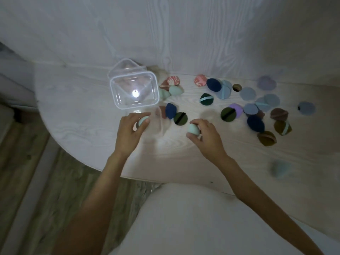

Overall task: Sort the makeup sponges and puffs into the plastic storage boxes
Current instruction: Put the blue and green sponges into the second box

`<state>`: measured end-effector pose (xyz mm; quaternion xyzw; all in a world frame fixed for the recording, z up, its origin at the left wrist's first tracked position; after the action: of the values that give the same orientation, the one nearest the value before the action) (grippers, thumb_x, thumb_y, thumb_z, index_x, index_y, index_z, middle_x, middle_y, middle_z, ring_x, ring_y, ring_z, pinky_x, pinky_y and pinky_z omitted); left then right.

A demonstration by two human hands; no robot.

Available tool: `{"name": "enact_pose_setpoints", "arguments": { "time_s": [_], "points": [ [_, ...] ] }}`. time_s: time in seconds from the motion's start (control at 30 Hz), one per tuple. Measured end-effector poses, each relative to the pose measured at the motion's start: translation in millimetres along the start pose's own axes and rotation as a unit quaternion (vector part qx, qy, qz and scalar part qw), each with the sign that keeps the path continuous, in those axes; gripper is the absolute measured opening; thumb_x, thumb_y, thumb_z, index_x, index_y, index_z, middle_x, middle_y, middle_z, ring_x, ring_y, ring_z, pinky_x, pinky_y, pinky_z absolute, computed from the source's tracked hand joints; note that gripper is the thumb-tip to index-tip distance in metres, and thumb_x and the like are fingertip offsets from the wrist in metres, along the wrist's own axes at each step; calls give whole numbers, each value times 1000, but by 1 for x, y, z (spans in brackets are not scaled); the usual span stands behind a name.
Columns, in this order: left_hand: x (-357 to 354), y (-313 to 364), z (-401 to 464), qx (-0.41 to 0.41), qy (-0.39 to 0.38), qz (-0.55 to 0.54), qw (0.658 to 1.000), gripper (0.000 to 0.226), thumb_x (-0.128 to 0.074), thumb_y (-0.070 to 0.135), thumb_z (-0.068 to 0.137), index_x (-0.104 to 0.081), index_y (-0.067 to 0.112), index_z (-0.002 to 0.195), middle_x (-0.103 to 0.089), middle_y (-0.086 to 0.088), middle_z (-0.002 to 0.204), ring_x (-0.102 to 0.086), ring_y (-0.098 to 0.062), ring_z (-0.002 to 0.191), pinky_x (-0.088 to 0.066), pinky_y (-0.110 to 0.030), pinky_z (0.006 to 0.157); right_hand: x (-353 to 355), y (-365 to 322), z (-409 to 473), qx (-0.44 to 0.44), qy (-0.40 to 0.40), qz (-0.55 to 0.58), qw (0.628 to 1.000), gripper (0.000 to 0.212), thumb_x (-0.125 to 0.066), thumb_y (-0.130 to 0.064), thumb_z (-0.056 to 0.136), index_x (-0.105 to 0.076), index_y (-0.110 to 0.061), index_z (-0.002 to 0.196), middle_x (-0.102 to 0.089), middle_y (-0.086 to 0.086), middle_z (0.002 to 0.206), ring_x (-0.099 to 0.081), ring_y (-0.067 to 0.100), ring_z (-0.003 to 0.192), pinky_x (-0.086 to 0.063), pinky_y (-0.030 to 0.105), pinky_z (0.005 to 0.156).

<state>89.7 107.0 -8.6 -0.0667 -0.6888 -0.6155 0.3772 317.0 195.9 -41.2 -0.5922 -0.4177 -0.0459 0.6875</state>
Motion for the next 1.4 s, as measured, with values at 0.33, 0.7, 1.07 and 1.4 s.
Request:
{"name": "enact_pose_setpoints", "arguments": {
  "time_s": [0.33, 0.7, 1.07, 1.4],
  "points": [
    [43, -78, 24, -73, -169, 265, 947, 15, -64, 25, 87, -66, 17, 101, -70, 1, 97, -65, -22, 84, -37, -25, 76, -76, -71, 42, 79, -41, -21, 996, 31, -64, -29, 86, -53, -16, 113, -55, 0, 113, -56, 14, 89, -52, 36, 72],
    [47, -106, 3, -143, -277, 365, 877, 47, -52, 43, 90, -48, 27, 134, -45, 5, 142, -40, -17, 130, -16, -40, 111, -91, -63, 47, 45, -22, -65, 997, 32, -64, -31, 86, -54, -16, 114, -58, 1, 110, -57, 15, 88, -51, 33, 72],
    [16, -87, -7, -113, -155, 358, 914, 30, -70, 14, 78, -68, 13, 108, -63, -8, 119, -64, -27, 100, -23, -50, 106, -99, -77, 66, 69, -54, -223, 971, 26, -62, -31, 86, -48, -16, 103, -58, 4, 100, -58, 23, 73, -46, 33, 54],
    [14, -89, -9, -92, -70, 323, 939, 35, -79, 20, 70, -69, 16, 103, -61, -8, 103, -63, -25, 86, -37, -45, 95, -138, -84, 87, -17, -190, -161, 968, 24, -57, -17, 87, -57, -13, 111, -59, 7, 111, -57, 23, 94, -46, 29, 77]
  ]
}}
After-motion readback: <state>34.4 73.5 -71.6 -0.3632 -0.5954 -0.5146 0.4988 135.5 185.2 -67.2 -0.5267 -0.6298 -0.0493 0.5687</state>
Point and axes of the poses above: each hand's wrist, its own z-axis towards the middle knuckle, its own x-axis out of the back of the hand, y = z × x, the point moved 2 cm from there along z, towards the middle knuckle
